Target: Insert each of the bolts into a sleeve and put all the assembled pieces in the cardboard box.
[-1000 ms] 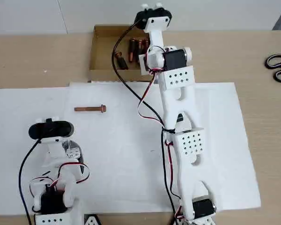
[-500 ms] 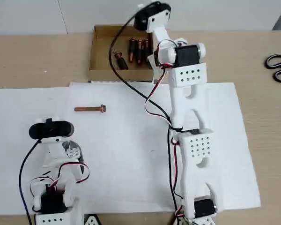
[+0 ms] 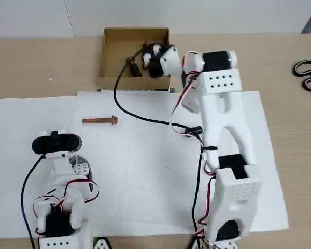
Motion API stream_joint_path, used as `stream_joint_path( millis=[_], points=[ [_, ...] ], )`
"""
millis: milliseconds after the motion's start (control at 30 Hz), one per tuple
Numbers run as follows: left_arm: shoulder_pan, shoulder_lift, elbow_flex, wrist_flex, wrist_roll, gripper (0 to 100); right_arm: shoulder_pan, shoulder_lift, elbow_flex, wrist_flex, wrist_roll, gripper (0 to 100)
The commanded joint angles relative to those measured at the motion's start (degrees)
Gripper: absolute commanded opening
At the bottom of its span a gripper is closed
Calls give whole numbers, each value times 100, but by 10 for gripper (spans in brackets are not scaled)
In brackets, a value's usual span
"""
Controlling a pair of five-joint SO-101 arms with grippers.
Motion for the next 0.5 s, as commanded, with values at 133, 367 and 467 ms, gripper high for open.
stream_joint_path(
  millis=[133, 367, 467],
  points=[
    [-26, -53, -31, -114, 18, 7, 549, -382, 668, -57, 1618, 184],
    [-9, -53, -31, -114, 18, 7, 787, -409, 1310, -57, 2681, 184],
    [-9, -53, -31, -114, 18, 7, 796, -426, 1530, -57, 2954, 184]
  ],
)
